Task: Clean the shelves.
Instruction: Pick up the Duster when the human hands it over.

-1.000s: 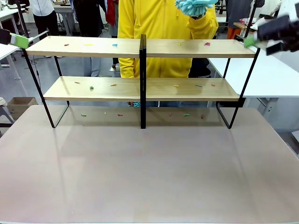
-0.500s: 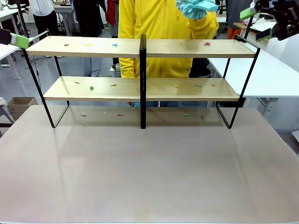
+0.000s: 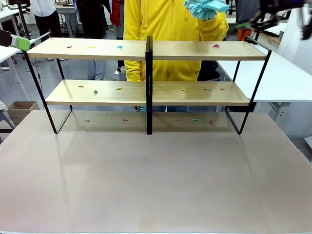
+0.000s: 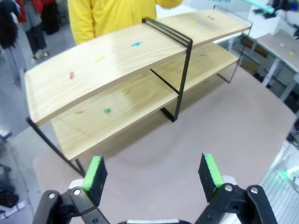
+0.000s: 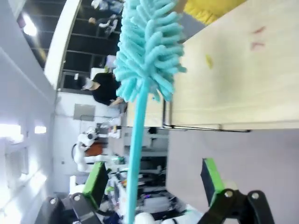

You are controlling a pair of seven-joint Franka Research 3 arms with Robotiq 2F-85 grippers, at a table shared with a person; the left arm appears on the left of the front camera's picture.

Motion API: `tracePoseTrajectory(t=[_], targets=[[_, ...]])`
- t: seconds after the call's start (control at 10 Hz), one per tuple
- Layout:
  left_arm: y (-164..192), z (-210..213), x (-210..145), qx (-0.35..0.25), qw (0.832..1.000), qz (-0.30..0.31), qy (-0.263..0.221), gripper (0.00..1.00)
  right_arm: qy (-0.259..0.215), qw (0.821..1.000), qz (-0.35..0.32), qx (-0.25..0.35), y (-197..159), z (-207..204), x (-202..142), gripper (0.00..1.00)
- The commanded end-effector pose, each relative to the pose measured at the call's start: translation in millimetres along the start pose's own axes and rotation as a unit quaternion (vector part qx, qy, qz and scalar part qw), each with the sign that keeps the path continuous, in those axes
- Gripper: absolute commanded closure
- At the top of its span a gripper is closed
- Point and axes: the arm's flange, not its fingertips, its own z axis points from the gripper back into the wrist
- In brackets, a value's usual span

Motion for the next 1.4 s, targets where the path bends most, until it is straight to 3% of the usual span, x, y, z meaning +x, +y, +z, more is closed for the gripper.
tracePoseTrajectory(t=[0.0, 0.1, 0.4, 0.5, 0.6, 0.7, 0.8, 0.9, 1.0, 1.3], targets=[[0.6, -0.3, -0.2, -0.004, 1.000, -0.003, -0.002, 0.00, 0.005, 0.998, -0.048, 0.029, 5.7, -18.5, 25.3, 0.00], [0.6, -0.3, -0.2, -0.004, 1.000, -0.003, -0.002, 0.00, 0.030, 0.995, -0.072, 0.063, 5.6, -24.6, 30.7, 0.00], [0.6, -0.3, -0.2, -0.004, 1.000, -0.003, -0.002, 0.00, 0.056, 0.995, -0.065, 0.049, 2.1, -37.6, 32.3, 0.00], [0.6, -0.3, -0.2, -0.004, 1.000, -0.003, -0.002, 0.00, 0.063, 0.995, -0.057, 0.044, 2.7, -39.8, 30.8, 0.40], [0.6, -0.3, -0.2, -0.004, 1.000, -0.003, -0.002, 0.00, 0.071, 0.995, -0.054, 0.044, 3.1, -40.8, 29.4, 0.56], [0.6, -0.3, -0.2, -0.004, 1.000, -0.003, -0.002, 0.00, 0.071, 0.995, -0.051, 0.043, 3.2, -40.4, 29.0, 0.97], [0.6, -0.3, -0.2, -0.004, 1.000, -0.003, -0.002, 0.00, 0.075, 0.995, -0.053, 0.044, 2.8, -40.4, 29.0, 1.00], [0.6, -0.3, -0.2, -0.004, 1.000, -0.003, -0.002, 0.00, 0.073, 0.995, -0.051, 0.041, 2.9, -40.3, 27.8, 0.72], [0.6, -0.3, -0.2, -0.004, 1.000, -0.003, -0.002, 0.00, 0.076, 0.995, -0.049, 0.038, 2.5, -39.8, 26.2, 1.00], [0.6, -0.3, -0.2, -0.004, 1.000, -0.003, -0.002, 0.00, 0.076, 0.996, -0.041, 0.032, 3.1, -41.3, 25.5, 1.00]])
